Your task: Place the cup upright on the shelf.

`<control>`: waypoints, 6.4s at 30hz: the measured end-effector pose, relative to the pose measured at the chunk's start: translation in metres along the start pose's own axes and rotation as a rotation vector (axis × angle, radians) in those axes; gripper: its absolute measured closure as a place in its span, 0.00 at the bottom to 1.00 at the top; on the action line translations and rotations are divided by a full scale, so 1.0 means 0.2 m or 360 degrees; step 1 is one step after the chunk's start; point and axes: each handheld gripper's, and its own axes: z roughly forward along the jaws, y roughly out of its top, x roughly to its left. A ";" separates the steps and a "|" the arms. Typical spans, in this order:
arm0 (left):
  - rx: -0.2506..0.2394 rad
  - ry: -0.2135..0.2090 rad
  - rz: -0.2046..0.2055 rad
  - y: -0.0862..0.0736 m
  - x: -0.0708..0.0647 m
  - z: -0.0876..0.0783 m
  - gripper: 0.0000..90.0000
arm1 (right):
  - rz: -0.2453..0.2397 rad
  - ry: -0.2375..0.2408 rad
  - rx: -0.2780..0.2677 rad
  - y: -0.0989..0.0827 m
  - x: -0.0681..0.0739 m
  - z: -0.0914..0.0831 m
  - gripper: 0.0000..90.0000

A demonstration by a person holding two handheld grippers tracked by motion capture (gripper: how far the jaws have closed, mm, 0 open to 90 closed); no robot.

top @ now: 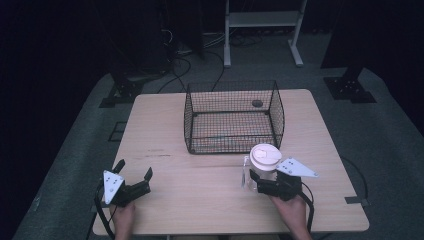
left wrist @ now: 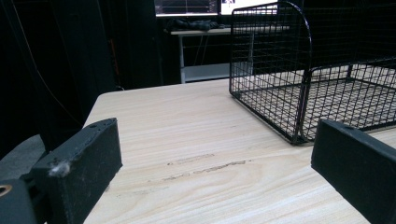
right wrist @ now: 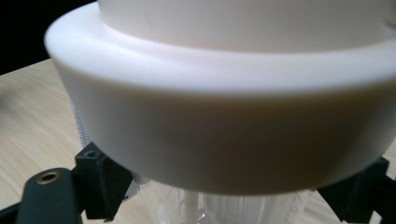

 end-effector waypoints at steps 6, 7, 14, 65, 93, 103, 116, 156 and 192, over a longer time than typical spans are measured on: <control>0.0001 0.0001 -0.0004 0.00 0.00 0.00 0.01 | -0.0016 -0.0008 -0.0005 0.04 0.01 0.00 0.17; 0.0000 0.0001 -0.0004 0.00 0.00 0.00 0.01 | -0.0023 -0.0005 -0.0015 0.07 0.01 -0.01 0.17; 0.0000 0.0001 -0.0001 0.00 0.00 0.00 0.01 | -0.0030 0.0024 -0.0037 0.18 -0.02 -0.01 0.17; -0.0004 -0.0004 -0.0014 0.00 0.01 0.00 0.01 | -0.0119 0.0017 -0.0036 0.82 -0.25 0.32 0.17; -0.0007 -0.0007 -0.0018 0.00 0.01 0.00 0.01 | -0.0126 -0.0010 0.0022 0.87 -0.33 0.59 0.17; -0.0007 -0.0007 -0.0014 0.00 0.01 0.00 0.01 | -0.0120 0.0038 0.0023 0.85 -0.35 0.67 0.17; -0.0012 -0.0009 -0.0022 0.00 0.01 0.00 0.01 | -0.0080 0.0114 0.0065 0.80 -0.38 0.80 0.17; -0.0013 -0.0012 -0.0022 0.00 0.01 0.00 0.01 | -0.0130 0.0235 0.0387 0.65 -0.44 1.03 0.17; -0.0006 -0.0006 0.0002 0.00 0.00 0.00 0.01 | -0.0156 0.0220 0.0572 0.68 -0.41 0.94 0.13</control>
